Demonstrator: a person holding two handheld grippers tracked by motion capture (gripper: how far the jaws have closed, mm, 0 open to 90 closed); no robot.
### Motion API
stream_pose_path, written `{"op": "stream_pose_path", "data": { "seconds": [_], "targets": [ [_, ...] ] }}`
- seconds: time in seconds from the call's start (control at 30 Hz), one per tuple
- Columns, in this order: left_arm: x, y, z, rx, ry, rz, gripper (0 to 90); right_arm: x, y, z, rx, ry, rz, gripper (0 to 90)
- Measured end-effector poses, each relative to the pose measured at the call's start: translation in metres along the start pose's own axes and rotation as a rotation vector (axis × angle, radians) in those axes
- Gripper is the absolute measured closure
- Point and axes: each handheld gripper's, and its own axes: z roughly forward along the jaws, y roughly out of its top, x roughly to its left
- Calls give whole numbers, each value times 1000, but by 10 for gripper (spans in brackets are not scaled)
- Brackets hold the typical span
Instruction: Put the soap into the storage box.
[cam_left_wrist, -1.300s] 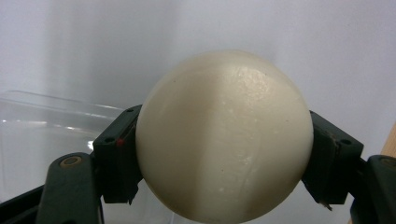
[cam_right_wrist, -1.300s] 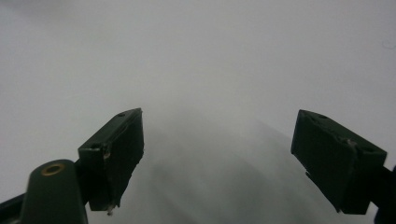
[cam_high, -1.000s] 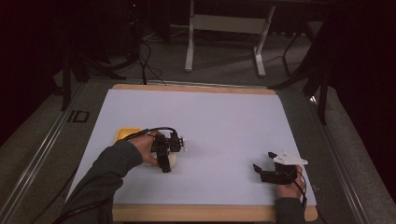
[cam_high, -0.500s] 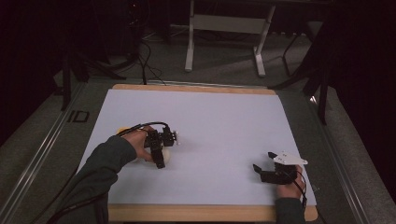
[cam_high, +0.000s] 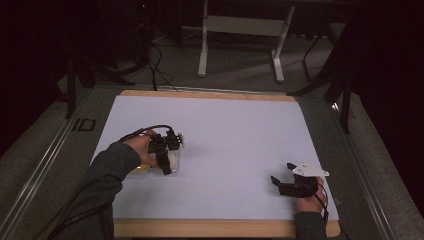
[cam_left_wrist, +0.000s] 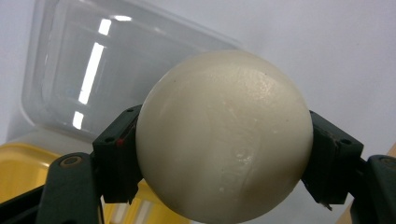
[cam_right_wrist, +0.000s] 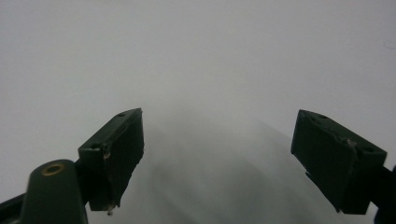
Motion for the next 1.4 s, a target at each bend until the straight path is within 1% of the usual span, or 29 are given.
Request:
{"op": "stream_pose_path", "data": {
  "seconds": [0.1,0.17,0.37,0.43,0.63,0.7,0.77,0.83,0.9,1.0,1.07,1.1,1.17,1.23,1.3,1.4],
  "targets": [
    [5,-3,0,6,2,-11,262,0,0,0,0,0,0,168],
    [8,-6,-1,-3,-6,-28,263,0,0,0,0,0,-1,168],
    [16,-13,-3,-7,-6,-70,262,0,0,0,0,1,-1,168],
    [18,-15,-4,1,0,-81,262,0,0,0,0,1,-2,168],
    [23,-21,-4,14,-3,-116,262,0,0,0,0,1,-3,168],
    [26,-23,-4,16,-8,-126,262,0,0,0,-1,1,-3,168],
    [28,-25,-4,23,-26,-130,262,0,0,0,-1,1,-3,168],
    [29,-27,-5,21,-25,-142,262,0,0,0,-1,0,-4,168],
    [32,-29,-6,23,-26,-146,262,0,0,0,0,0,-4,168],
    [35,-32,-8,17,-26,-169,262,0,0,0,-1,0,-4,168],
    [38,-34,-9,8,-42,-191,263,0,0,0,-1,0,-5,169],
    [39,-35,-9,12,-47,-197,262,1,0,0,0,0,-5,168],
    [41,-37,-9,13,-46,-213,262,1,0,0,2,-1,-5,168],
    [44,-39,-8,24,-46,-240,262,1,0,0,2,-1,-6,169],
    [47,-40,-6,45,-35,-254,262,1,0,0,1,0,-6,168],
    [50,-42,-4,53,-31,-274,263,1,0,0,3,-1,-5,169]
  ]
}}
